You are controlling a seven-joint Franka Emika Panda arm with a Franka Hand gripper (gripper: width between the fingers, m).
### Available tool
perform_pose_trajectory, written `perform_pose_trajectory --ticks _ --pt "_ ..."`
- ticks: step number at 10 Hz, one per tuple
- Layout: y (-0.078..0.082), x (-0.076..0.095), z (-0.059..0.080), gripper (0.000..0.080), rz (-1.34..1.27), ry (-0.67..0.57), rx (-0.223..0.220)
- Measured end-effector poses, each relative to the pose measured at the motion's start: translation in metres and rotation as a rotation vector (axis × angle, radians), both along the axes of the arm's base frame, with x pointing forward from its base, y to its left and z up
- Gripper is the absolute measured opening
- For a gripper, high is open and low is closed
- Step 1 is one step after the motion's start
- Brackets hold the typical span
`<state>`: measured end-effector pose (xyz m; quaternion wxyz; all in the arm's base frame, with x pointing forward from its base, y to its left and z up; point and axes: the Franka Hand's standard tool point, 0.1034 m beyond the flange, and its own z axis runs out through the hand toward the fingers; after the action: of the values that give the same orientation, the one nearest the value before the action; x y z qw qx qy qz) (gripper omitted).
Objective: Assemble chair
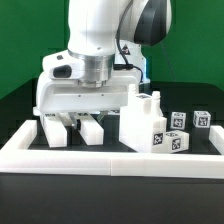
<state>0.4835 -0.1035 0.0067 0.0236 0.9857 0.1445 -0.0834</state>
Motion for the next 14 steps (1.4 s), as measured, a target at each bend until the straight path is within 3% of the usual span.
perform_pose_trajectory --ticks 5,11,14 --pt "0.004 0.0 0.006 0.0288 -0.014 -0.006 0.001" --pt "0.019 0.008 0.067 0.0288 -0.025 -0.02 0.048" --pt "0.019 0.008 0.066 0.0289 -0.023 -0.022 0.048"
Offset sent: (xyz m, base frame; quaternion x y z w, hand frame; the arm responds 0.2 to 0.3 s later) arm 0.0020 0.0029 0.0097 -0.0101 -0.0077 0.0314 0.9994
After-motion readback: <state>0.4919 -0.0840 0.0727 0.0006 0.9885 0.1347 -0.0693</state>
